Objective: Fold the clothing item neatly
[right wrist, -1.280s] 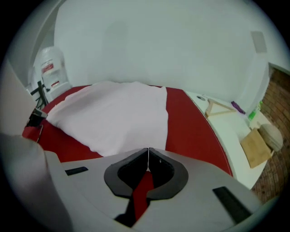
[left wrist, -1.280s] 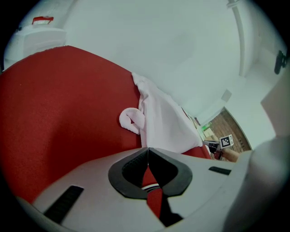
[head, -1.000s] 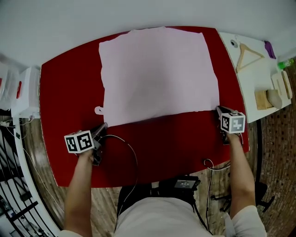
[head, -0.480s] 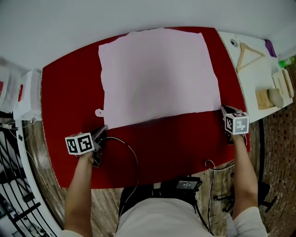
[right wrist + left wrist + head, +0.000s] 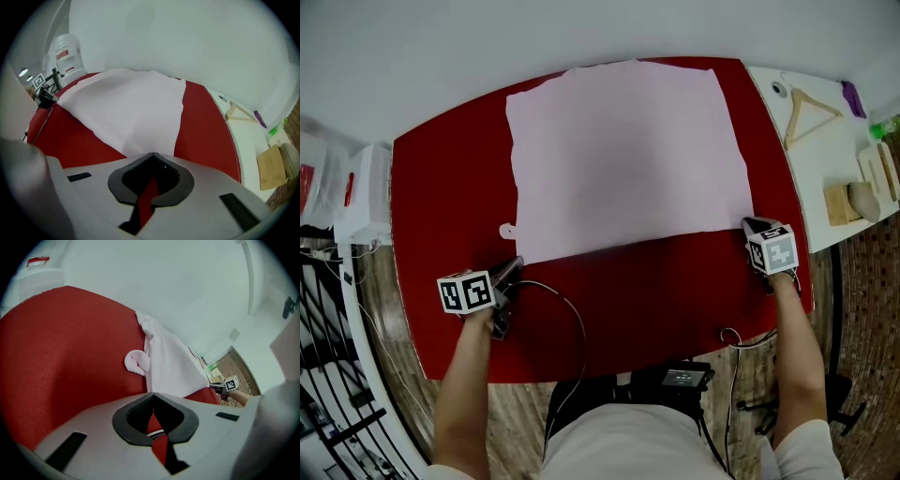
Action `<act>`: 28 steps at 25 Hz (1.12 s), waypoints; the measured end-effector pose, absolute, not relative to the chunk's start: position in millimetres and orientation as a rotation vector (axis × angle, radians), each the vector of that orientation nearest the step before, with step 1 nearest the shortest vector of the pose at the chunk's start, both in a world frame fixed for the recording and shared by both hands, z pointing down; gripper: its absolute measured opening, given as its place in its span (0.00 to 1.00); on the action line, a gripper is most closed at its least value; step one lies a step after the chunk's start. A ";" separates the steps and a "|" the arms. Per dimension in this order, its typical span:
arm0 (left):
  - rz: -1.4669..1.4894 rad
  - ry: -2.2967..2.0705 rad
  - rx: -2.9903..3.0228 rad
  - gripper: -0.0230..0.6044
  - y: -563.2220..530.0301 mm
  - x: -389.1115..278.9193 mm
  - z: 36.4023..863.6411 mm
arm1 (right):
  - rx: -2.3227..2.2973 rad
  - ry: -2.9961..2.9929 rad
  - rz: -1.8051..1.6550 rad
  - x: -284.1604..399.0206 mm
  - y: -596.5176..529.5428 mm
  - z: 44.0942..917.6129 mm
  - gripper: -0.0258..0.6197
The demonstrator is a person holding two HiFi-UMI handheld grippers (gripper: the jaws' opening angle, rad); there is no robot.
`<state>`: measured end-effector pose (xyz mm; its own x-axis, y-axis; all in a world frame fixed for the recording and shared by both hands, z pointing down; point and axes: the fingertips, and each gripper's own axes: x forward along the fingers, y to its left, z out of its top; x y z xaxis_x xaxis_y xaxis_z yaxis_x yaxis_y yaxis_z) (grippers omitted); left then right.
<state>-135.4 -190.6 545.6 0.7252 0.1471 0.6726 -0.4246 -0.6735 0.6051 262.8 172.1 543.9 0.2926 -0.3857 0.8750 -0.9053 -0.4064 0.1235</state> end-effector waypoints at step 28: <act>0.755 -0.068 2.188 0.23 -226.3 -123.9 493.9 | 1.896 -1.424 0.654 189.7 34.7 469.8 0.07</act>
